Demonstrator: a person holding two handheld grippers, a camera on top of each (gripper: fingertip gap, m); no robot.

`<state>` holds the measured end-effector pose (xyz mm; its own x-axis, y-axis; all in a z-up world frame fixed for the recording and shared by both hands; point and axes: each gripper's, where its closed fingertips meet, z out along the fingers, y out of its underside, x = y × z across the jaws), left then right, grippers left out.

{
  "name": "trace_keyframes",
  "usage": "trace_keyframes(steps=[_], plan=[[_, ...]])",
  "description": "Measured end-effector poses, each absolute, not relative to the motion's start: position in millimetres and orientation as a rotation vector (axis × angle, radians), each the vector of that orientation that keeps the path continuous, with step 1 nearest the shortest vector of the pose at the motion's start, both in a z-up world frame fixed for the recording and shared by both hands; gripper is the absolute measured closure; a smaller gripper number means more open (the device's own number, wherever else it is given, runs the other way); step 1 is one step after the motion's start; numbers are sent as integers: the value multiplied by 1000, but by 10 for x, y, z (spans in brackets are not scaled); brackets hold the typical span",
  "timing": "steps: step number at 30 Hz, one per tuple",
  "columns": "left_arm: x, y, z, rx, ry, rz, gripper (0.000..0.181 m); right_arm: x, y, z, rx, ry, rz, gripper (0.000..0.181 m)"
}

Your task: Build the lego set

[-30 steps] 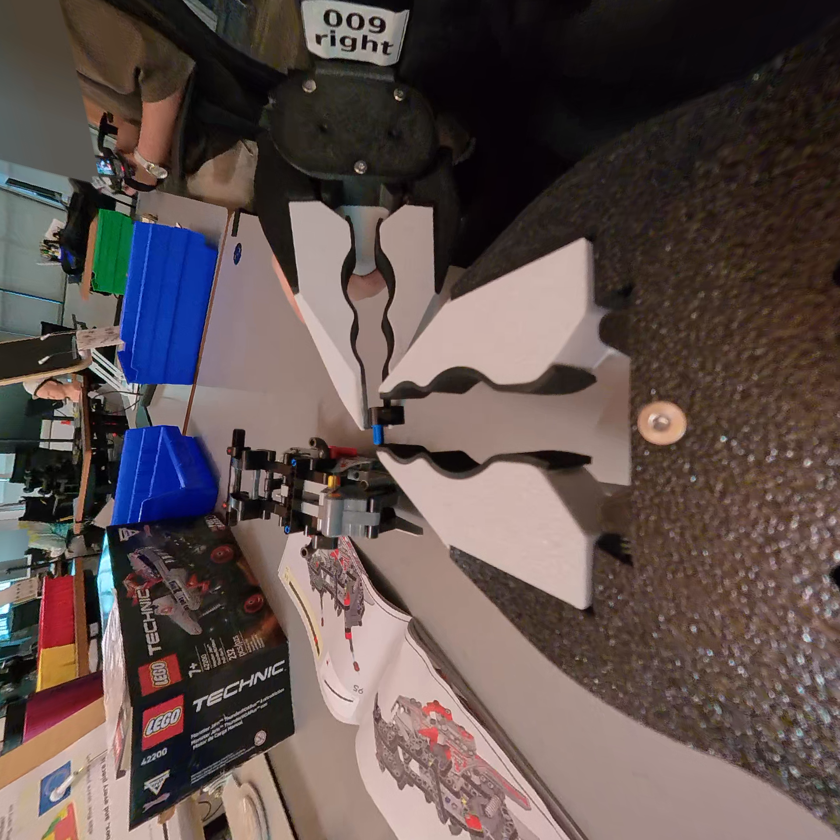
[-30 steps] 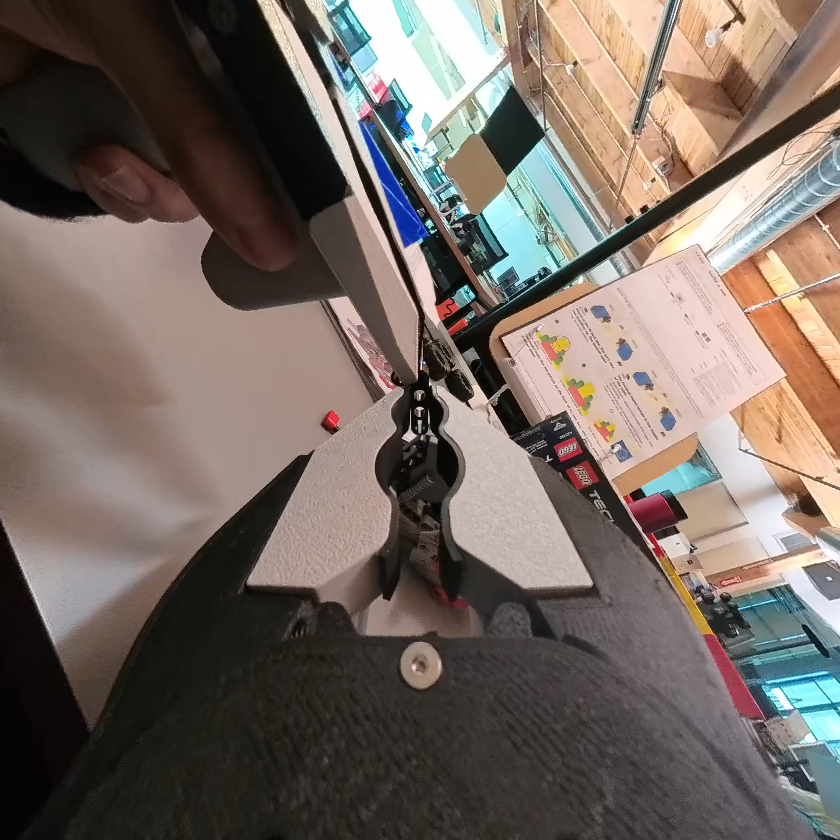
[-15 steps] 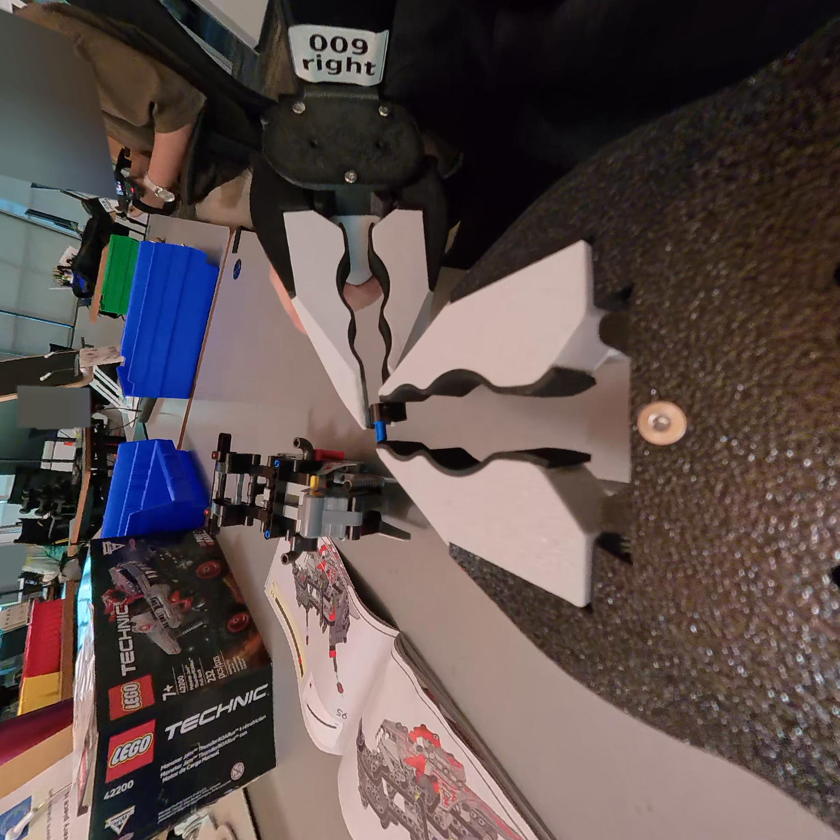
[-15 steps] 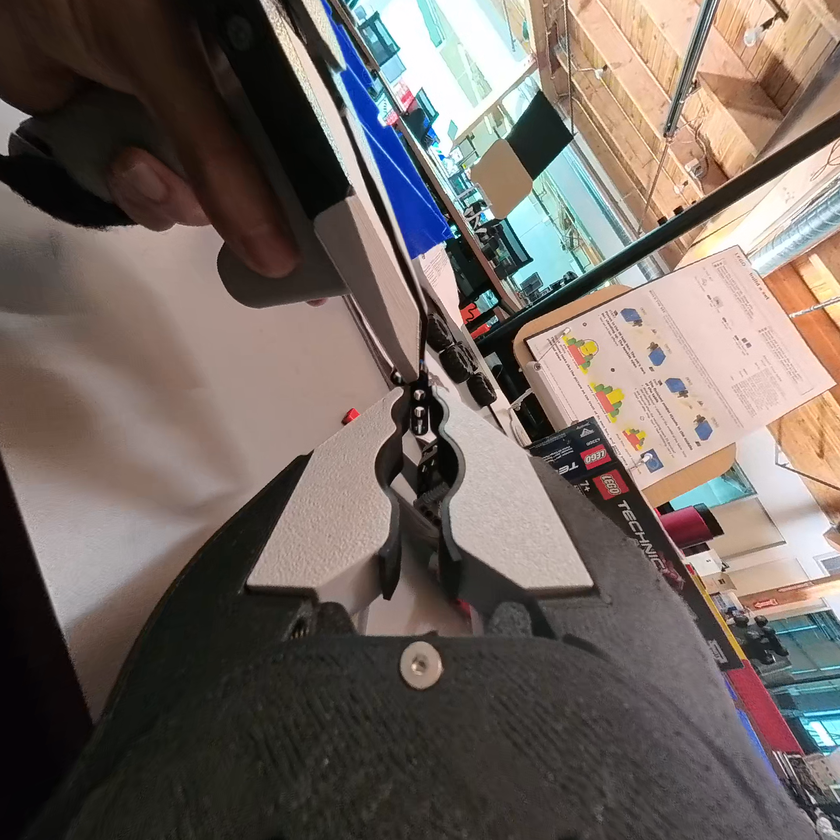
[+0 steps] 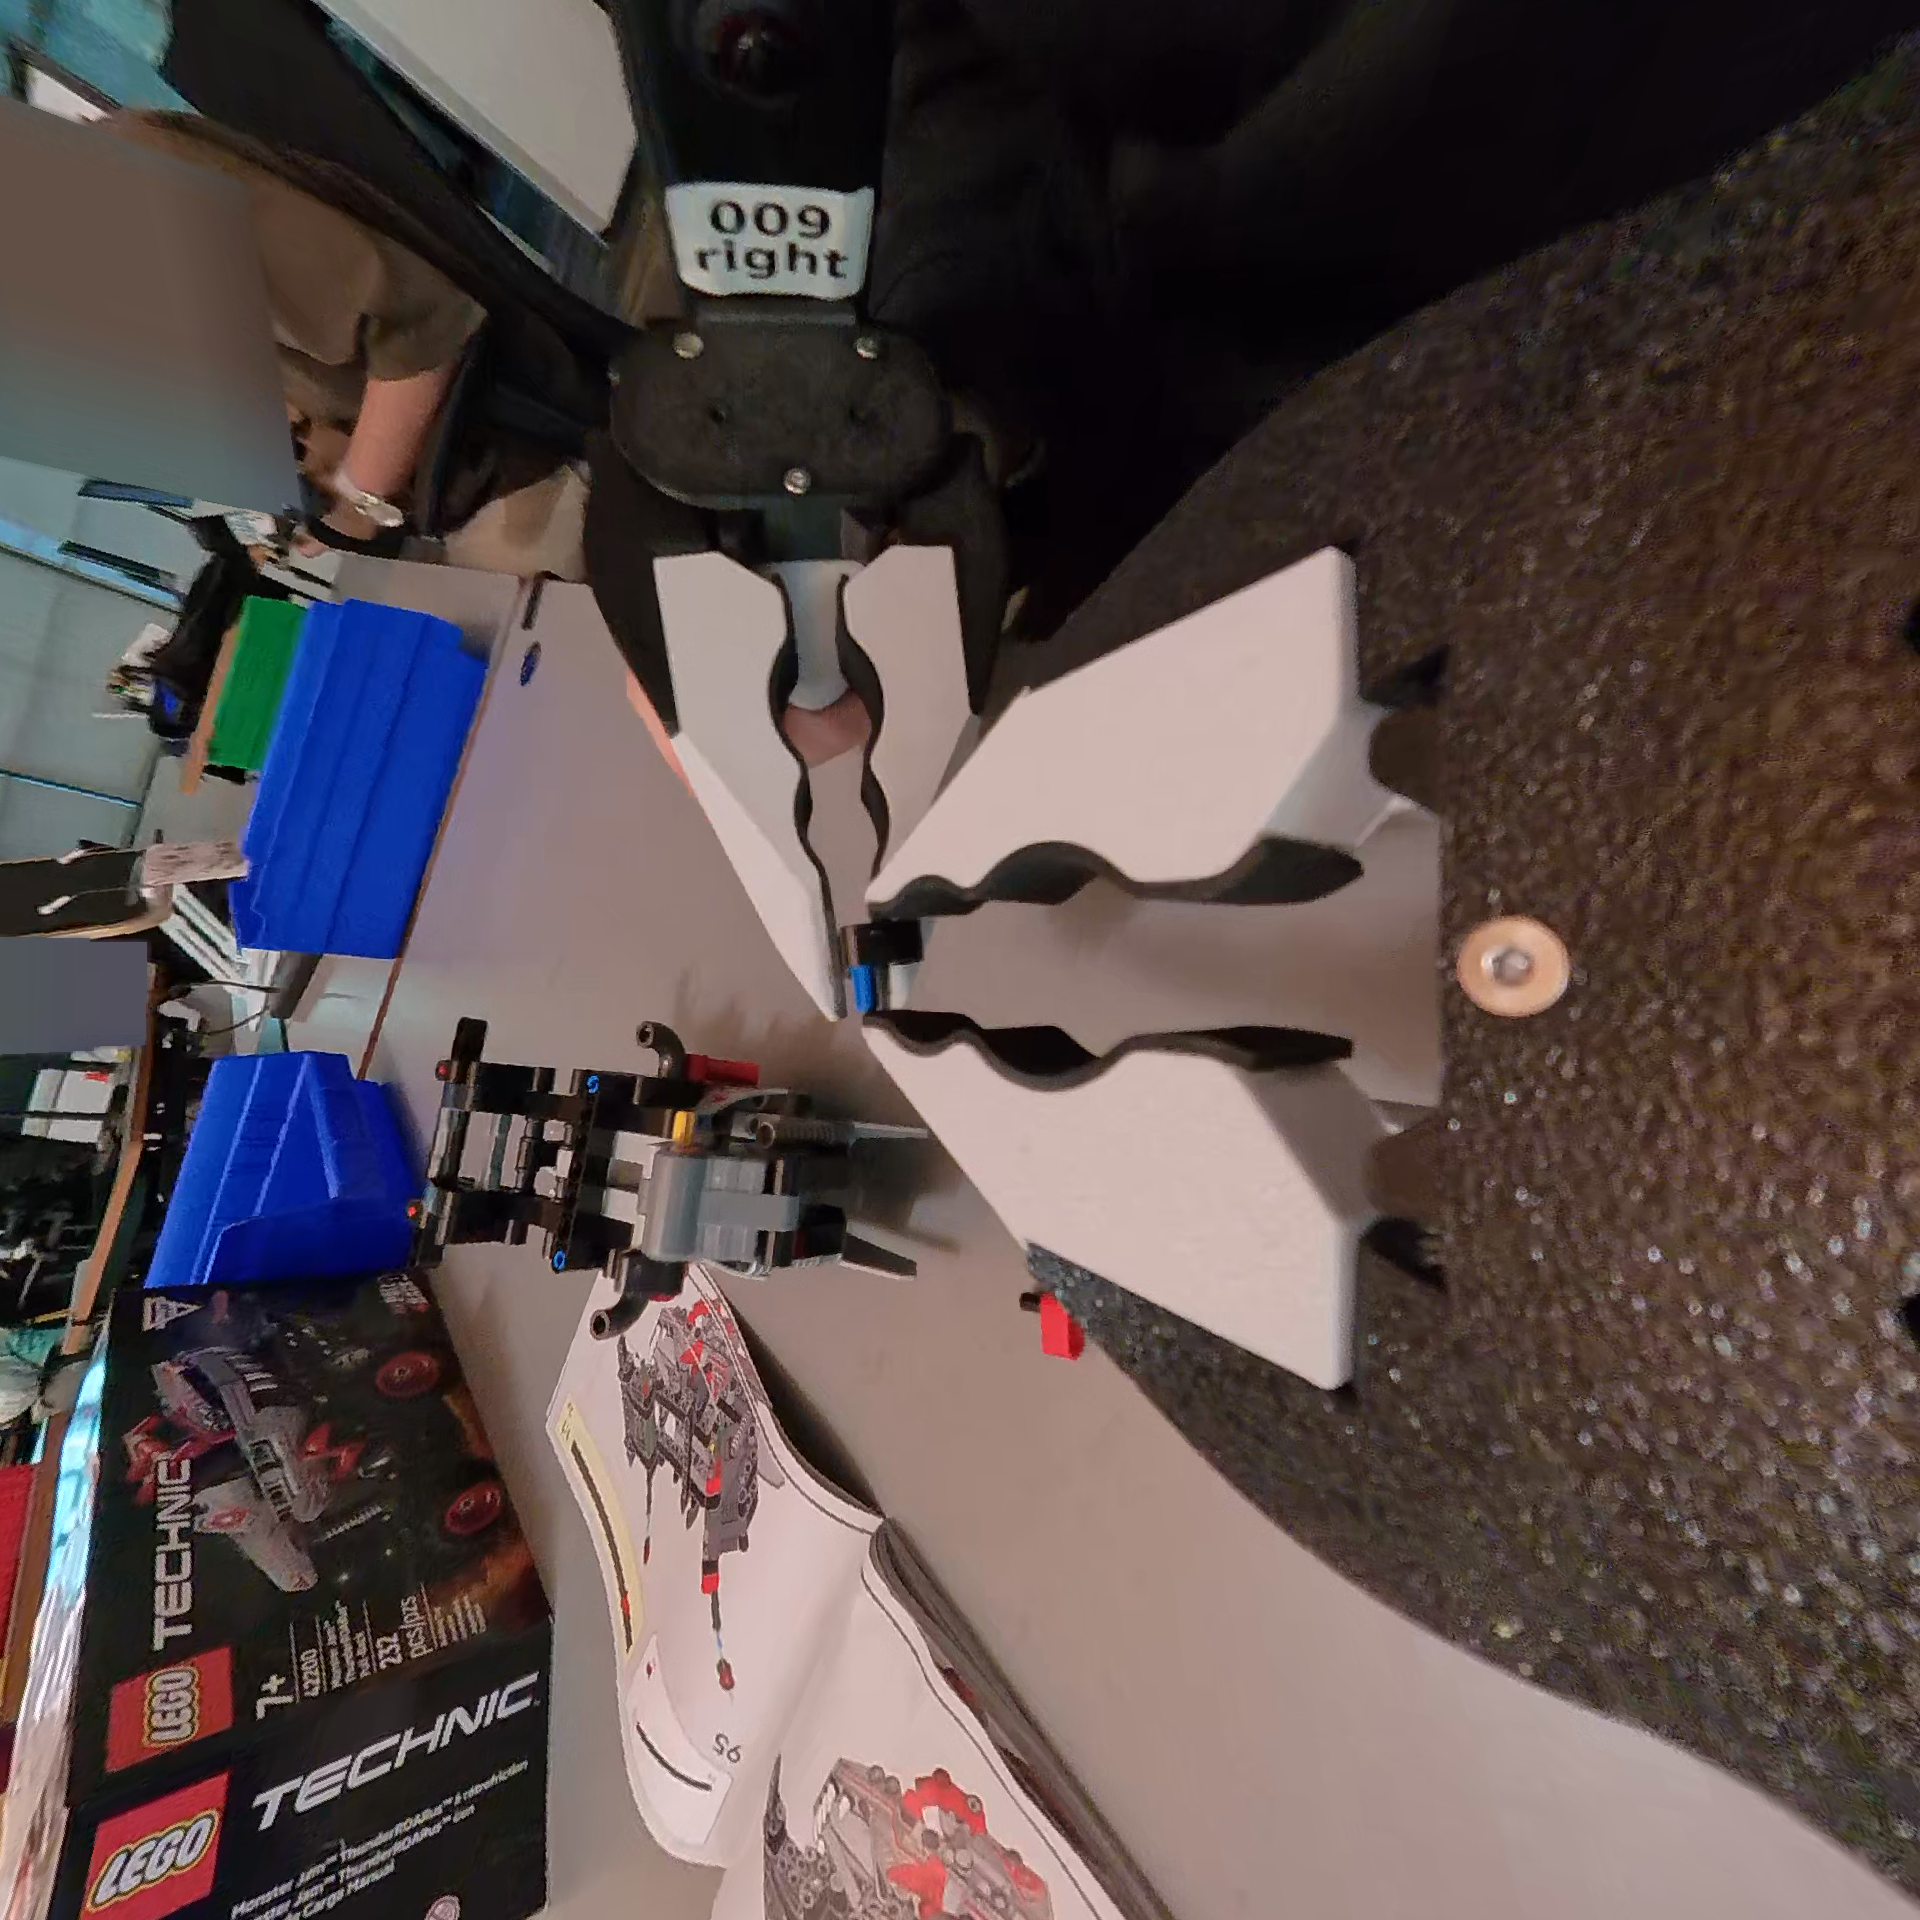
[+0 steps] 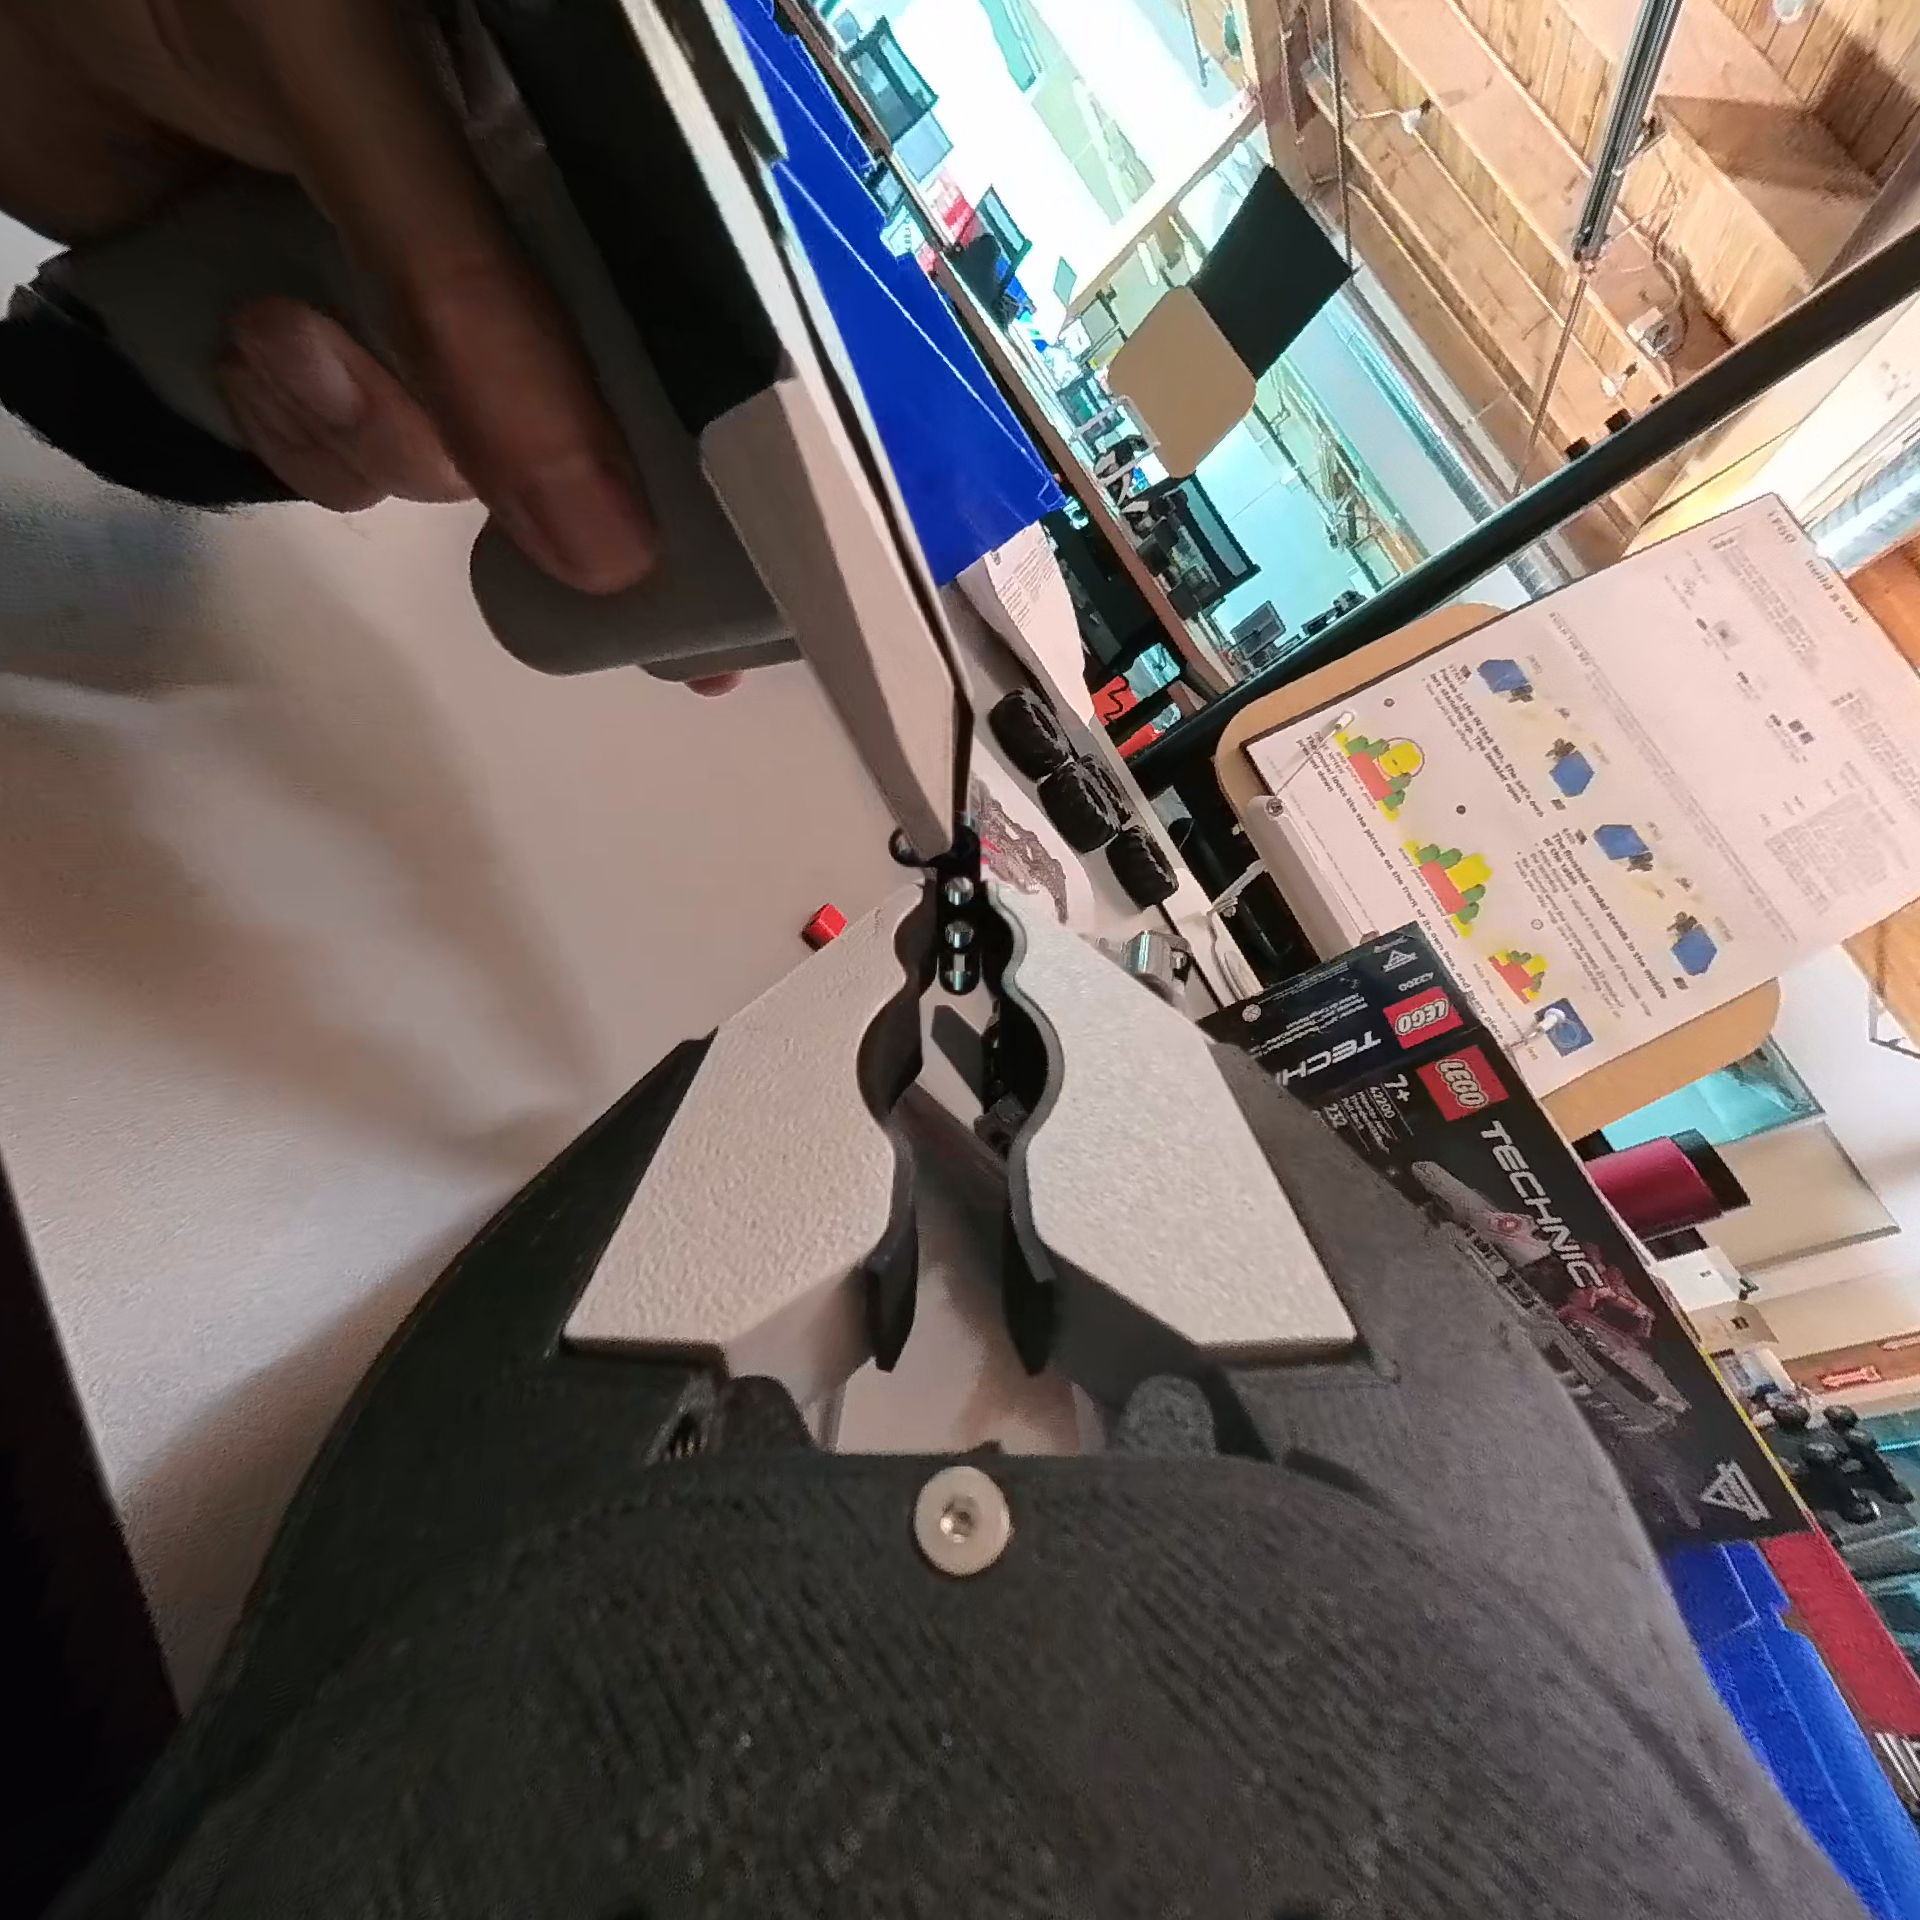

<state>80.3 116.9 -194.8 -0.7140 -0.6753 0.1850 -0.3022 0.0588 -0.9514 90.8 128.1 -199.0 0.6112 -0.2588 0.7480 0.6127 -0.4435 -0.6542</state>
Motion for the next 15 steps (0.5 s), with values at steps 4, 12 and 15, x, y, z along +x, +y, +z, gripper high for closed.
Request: trace_keyframes(steps=[4, 12, 15], plan=[[817, 1163, -2055, -946, 2096, -1583, 173, 940, 1291, -2058, -1792, -255, -994, 176], [858, 1202, -2058, -1064, 2068, -1686, 153, 954, 1293, -2129, -1826, -242, -918, 176], [874, 1212, -2027, -1071, 2048, -1713, 167, 946, 1303, -2135, -1825, -249, -905, 176]])
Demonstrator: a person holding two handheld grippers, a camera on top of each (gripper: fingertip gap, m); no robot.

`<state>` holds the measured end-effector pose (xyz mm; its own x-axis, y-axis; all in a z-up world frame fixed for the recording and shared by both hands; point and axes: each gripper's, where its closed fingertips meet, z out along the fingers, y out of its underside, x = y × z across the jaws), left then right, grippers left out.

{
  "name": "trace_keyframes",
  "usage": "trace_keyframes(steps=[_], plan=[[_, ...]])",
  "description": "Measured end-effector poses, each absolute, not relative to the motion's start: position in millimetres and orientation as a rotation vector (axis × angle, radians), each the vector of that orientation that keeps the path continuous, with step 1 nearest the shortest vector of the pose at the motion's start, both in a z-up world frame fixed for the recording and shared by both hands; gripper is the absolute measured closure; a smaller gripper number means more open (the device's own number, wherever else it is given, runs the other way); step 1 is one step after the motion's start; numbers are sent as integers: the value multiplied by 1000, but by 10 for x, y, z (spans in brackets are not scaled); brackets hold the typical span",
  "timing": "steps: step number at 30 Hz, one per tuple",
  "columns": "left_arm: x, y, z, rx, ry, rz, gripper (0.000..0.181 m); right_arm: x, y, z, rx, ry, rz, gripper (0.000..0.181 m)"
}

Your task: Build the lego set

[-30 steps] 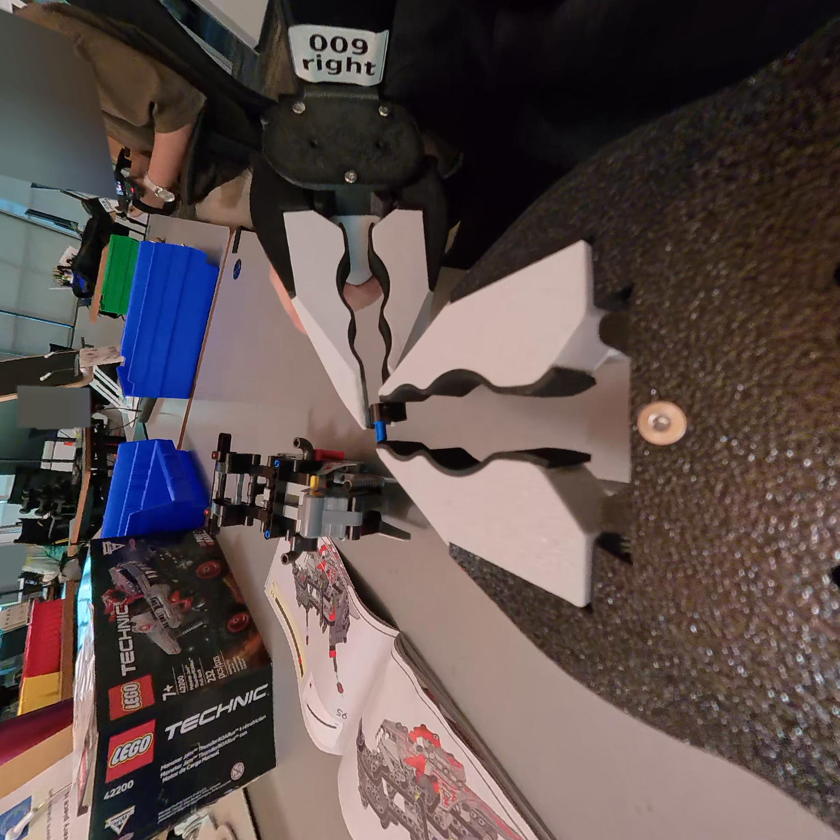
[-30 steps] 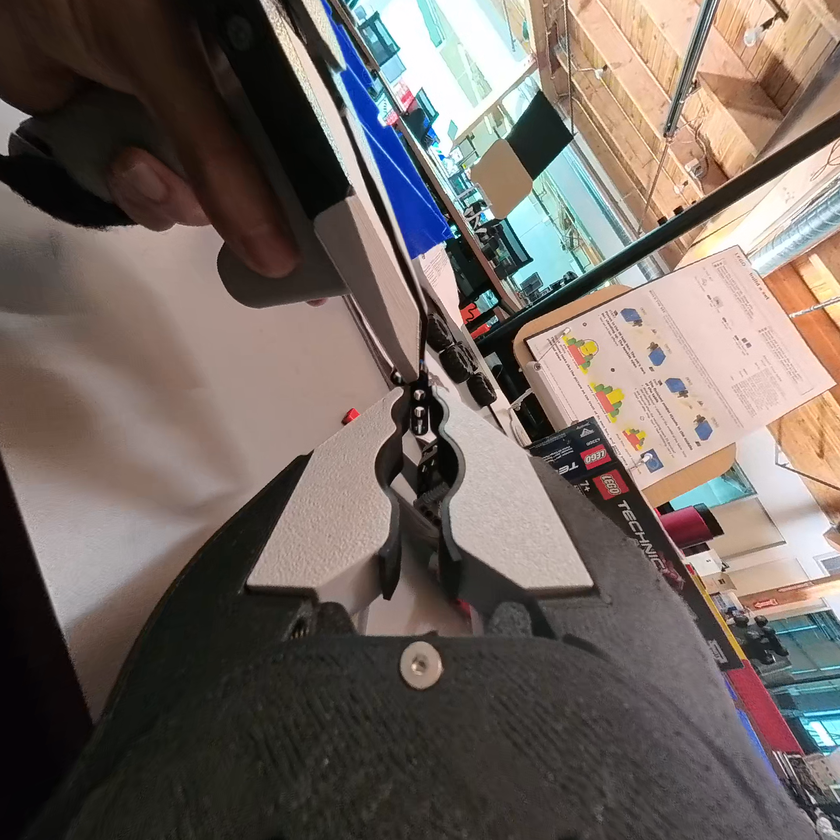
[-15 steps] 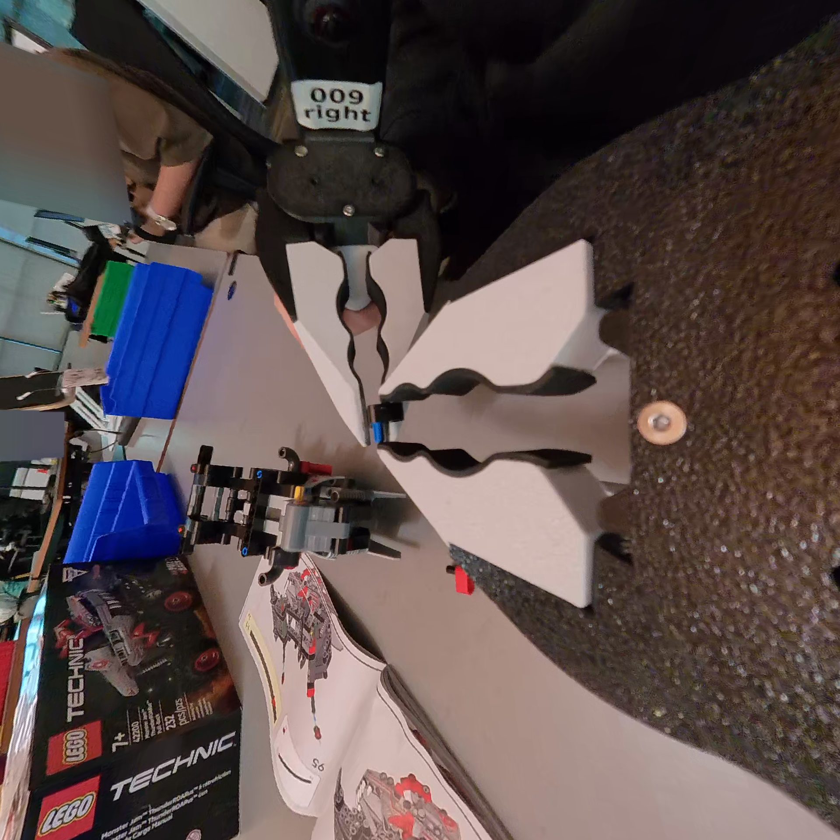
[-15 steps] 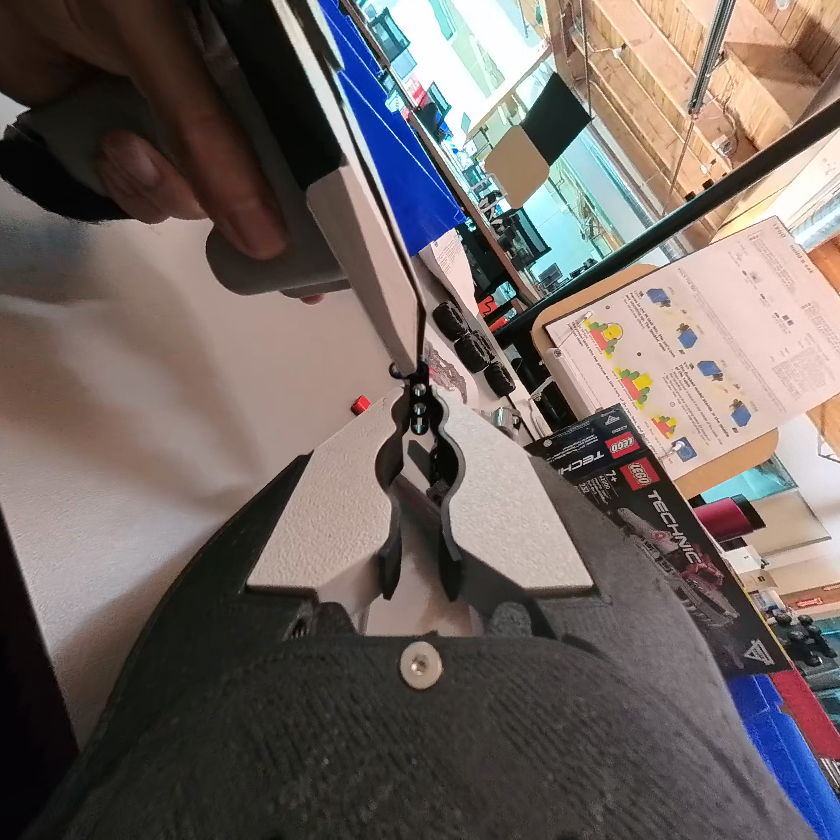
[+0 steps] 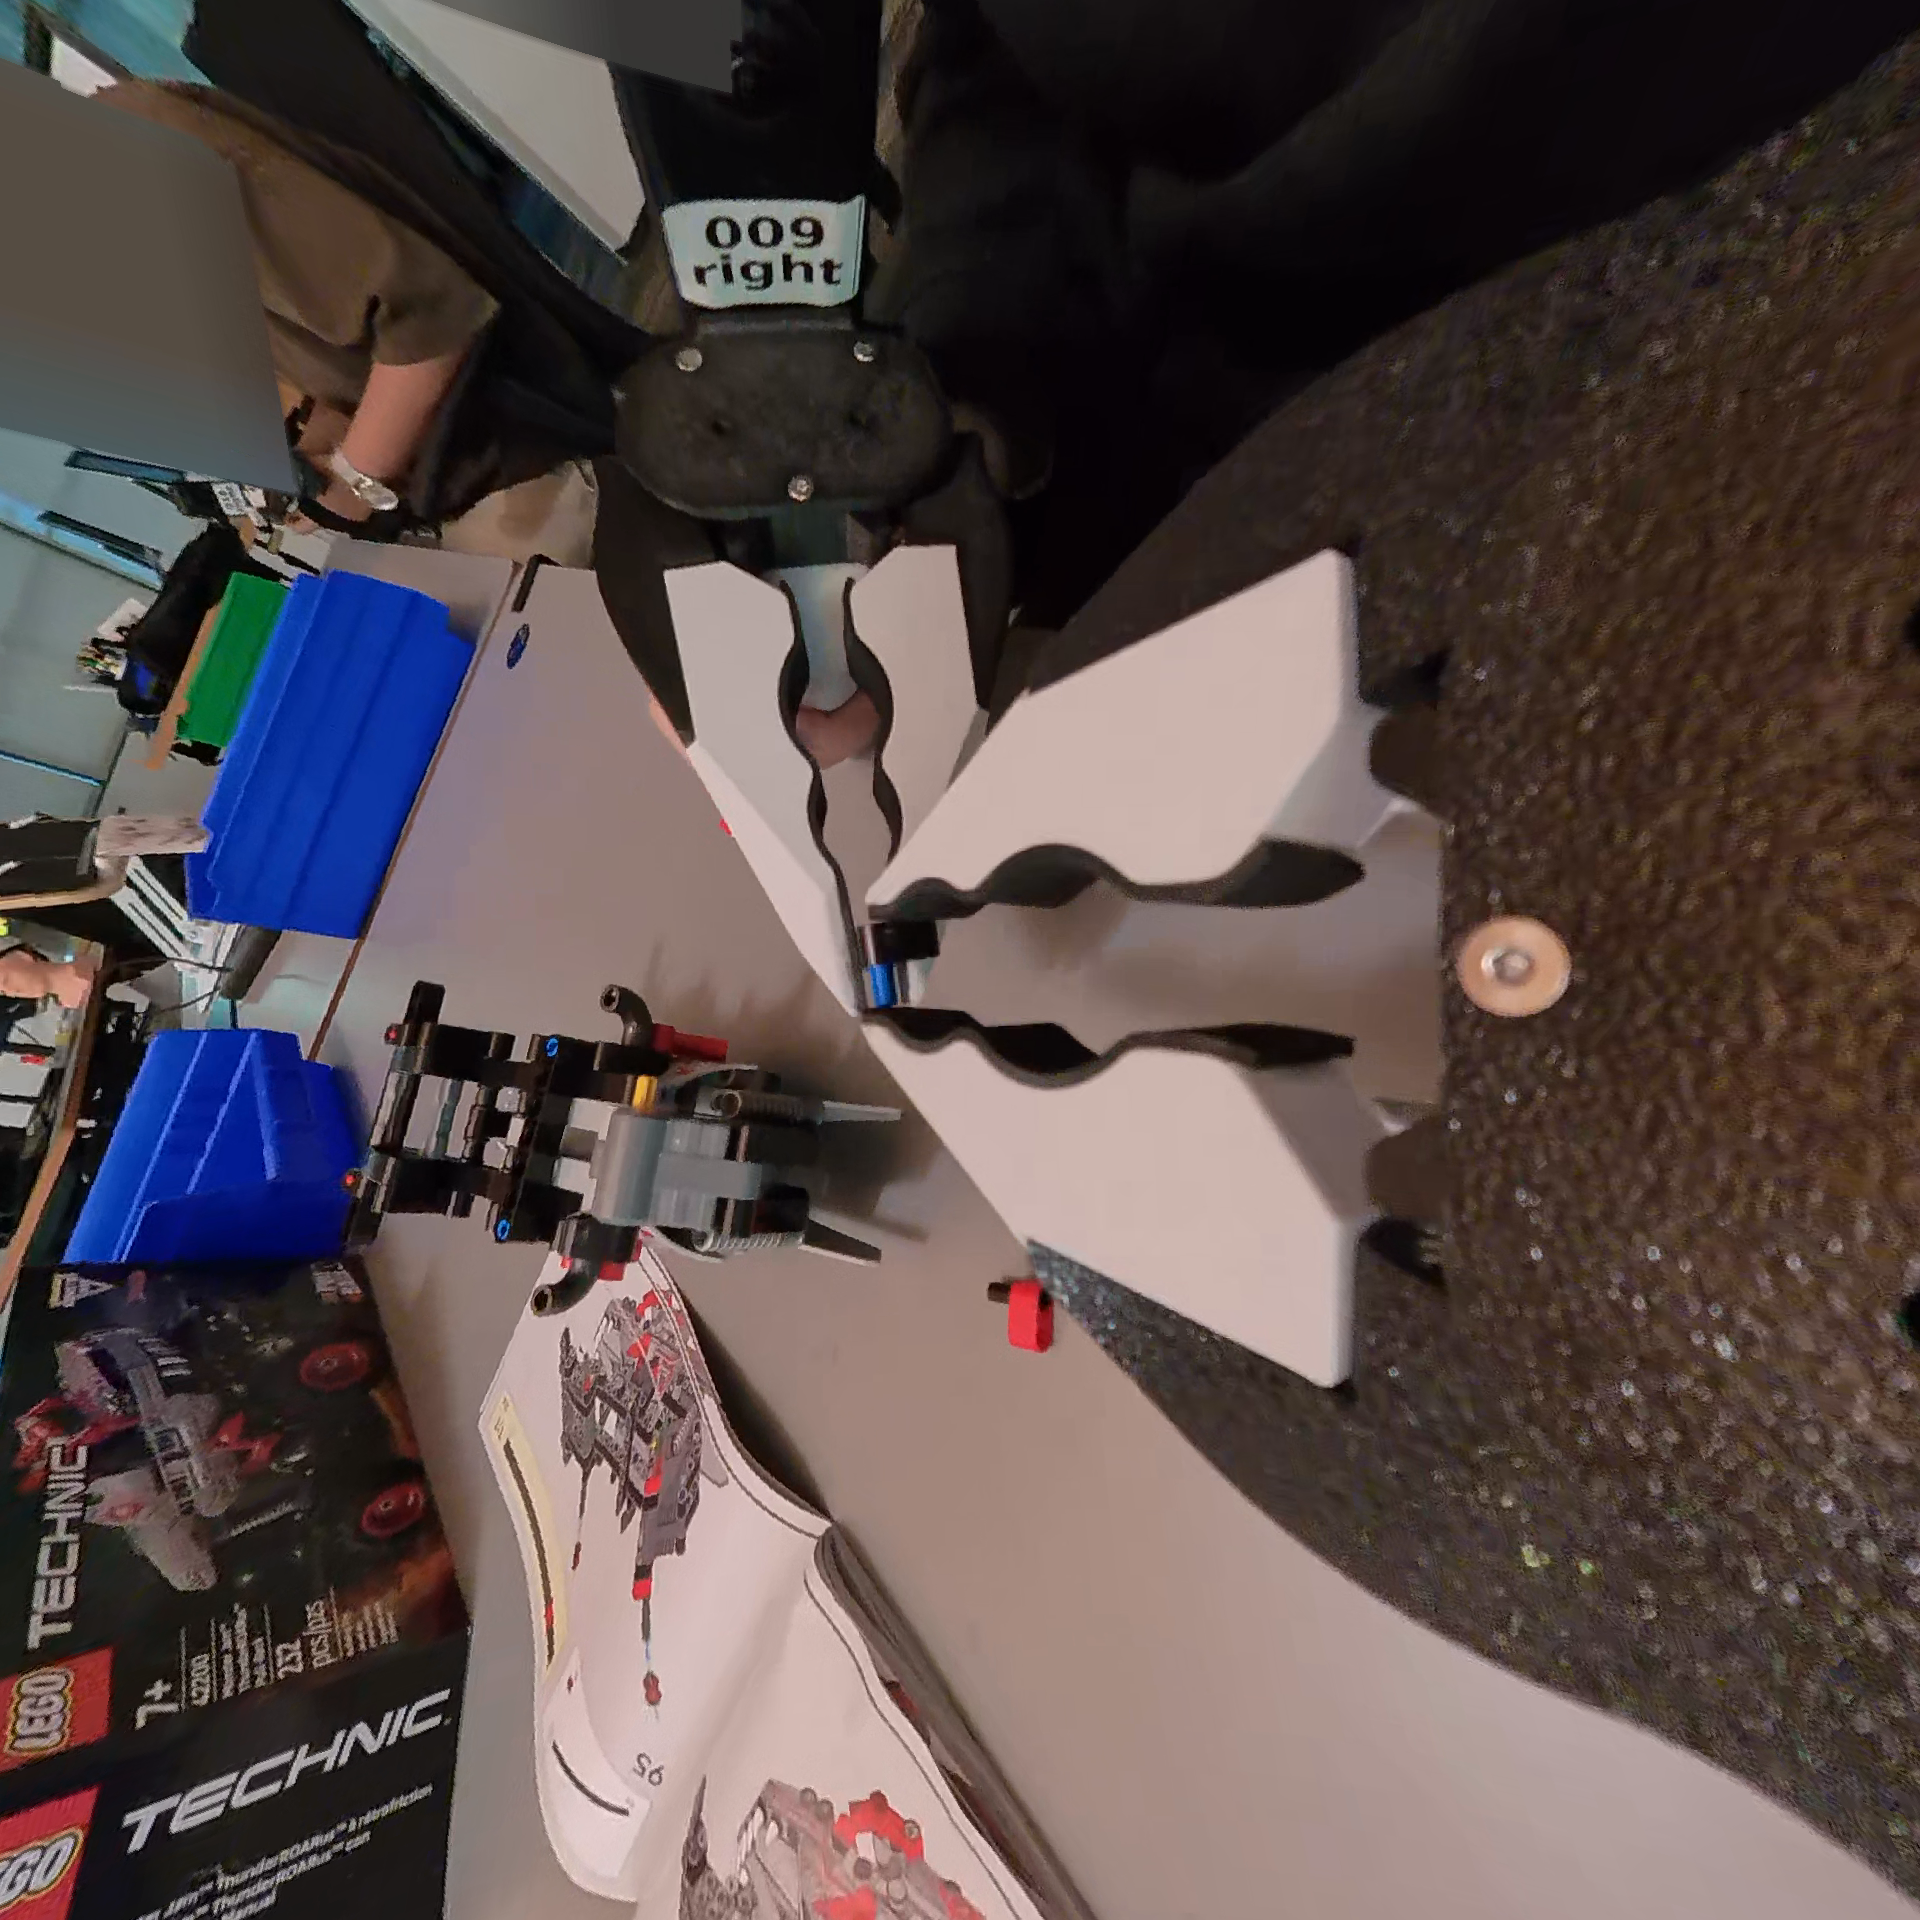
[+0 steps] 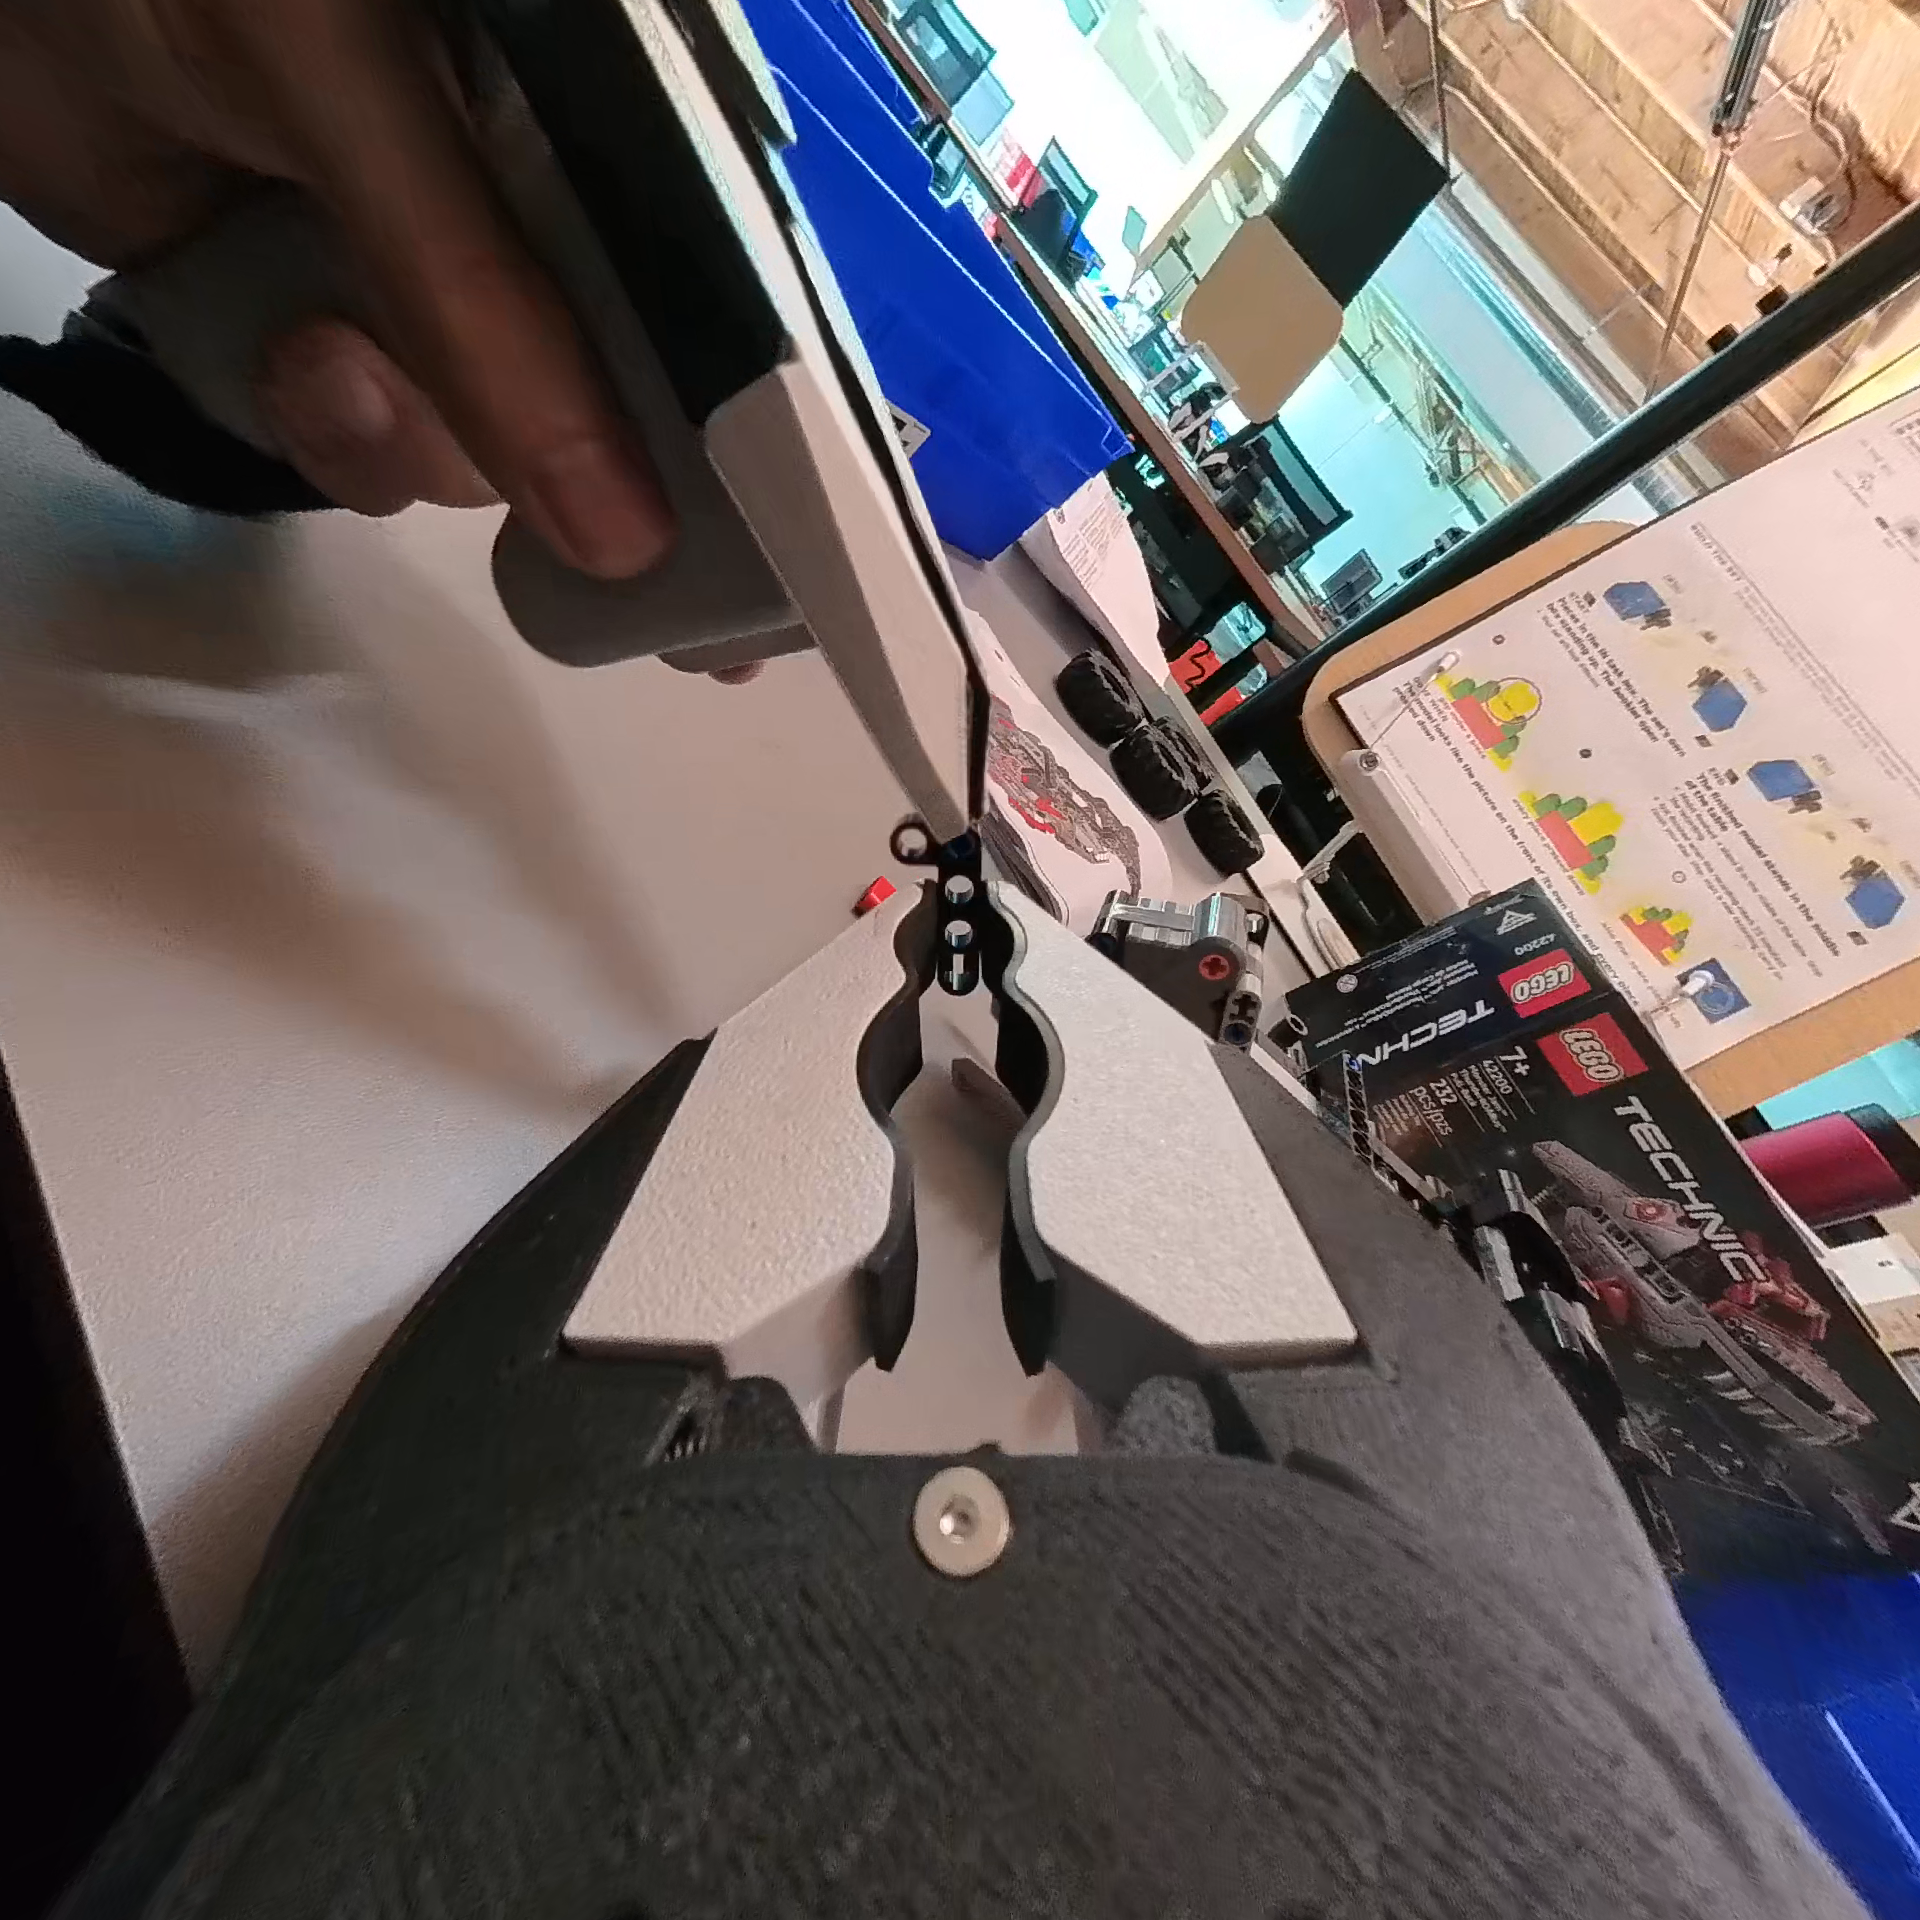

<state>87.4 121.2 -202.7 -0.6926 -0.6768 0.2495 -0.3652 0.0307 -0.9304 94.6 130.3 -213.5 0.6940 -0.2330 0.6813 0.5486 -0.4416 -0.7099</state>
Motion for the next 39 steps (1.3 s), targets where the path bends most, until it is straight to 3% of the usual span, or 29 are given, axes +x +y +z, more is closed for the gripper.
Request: trace_keyframes(steps=[15, 25, 31, 39], plan=[[920, 1150, -2065, -1054, 2075, -1739, 166, 985, 1288, -2128, -1794, -234, -839, 175], [895, 1099, -1919, -1300, 2001, -2083, 166, 1027, 1252, -2052, -1737, -215, -855, 175], [841, 1079, -1926, -1141, 2056, -1992, 158, 1028, 1263, -2056, -1747, -212, -851, 176], [868, 1111, -1973, -1108, 2056, -1895, 166, 1019, 1302, -2079, -1768, -220, -836, 175]])
